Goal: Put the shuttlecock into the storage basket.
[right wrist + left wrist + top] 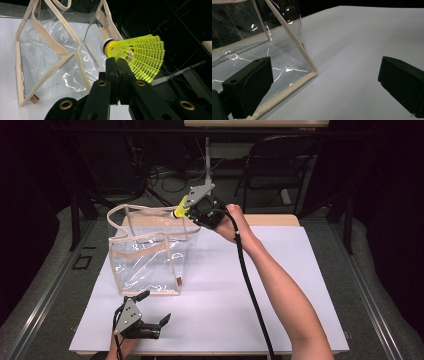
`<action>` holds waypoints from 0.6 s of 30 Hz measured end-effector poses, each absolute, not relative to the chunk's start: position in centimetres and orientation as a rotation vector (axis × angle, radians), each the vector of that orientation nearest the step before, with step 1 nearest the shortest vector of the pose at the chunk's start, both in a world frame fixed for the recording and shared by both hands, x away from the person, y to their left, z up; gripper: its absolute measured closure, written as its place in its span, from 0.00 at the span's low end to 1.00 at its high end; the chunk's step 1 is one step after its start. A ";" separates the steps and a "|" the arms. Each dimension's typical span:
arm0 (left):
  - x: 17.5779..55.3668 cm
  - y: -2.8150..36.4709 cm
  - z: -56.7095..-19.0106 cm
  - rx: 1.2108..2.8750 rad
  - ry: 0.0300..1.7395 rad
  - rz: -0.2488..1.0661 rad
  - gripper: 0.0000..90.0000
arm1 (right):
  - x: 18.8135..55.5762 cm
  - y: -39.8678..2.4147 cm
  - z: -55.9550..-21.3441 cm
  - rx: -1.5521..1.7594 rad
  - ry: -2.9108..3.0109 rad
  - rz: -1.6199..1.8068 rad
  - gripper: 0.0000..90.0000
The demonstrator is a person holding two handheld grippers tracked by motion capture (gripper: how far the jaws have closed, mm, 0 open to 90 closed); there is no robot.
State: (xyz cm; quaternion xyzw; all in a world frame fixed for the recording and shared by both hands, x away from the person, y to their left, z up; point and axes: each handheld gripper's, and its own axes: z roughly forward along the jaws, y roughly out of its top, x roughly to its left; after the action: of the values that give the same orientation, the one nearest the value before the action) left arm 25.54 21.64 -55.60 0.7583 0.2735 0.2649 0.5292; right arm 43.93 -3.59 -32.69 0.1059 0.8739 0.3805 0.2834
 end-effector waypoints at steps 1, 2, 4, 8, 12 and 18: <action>25.5 21.6 -55.6 1.811 0.653 0.632 0.00 | 43.9 -3.5 -32.6 0.281 2.344 1.012 0.99; 25.5 21.6 -55.6 1.811 0.653 0.632 0.00 | 43.9 -3.5 -32.6 0.282 2.344 1.016 0.99; 25.5 21.6 -55.6 1.811 0.652 0.632 0.00 | 44.0 -3.3 -32.6 0.278 2.343 1.012 0.99; 25.5 21.7 -55.6 1.810 0.652 0.634 0.00 | 44.1 -3.0 -32.7 0.270 2.354 1.001 0.99; 25.5 21.7 -55.6 1.810 0.652 0.633 0.00 | 44.2 -2.7 -33.0 0.281 2.366 0.988 0.99; 25.5 21.7 -55.6 1.810 0.653 0.634 0.00 | 44.4 -2.2 -33.3 0.275 2.373 0.975 0.99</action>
State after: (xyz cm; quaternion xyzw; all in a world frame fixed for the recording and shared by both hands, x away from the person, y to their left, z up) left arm 25.54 21.66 -55.58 0.7580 0.2734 0.2654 0.5294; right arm 44.43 -2.25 -33.27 0.1023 0.8837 0.3630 0.2771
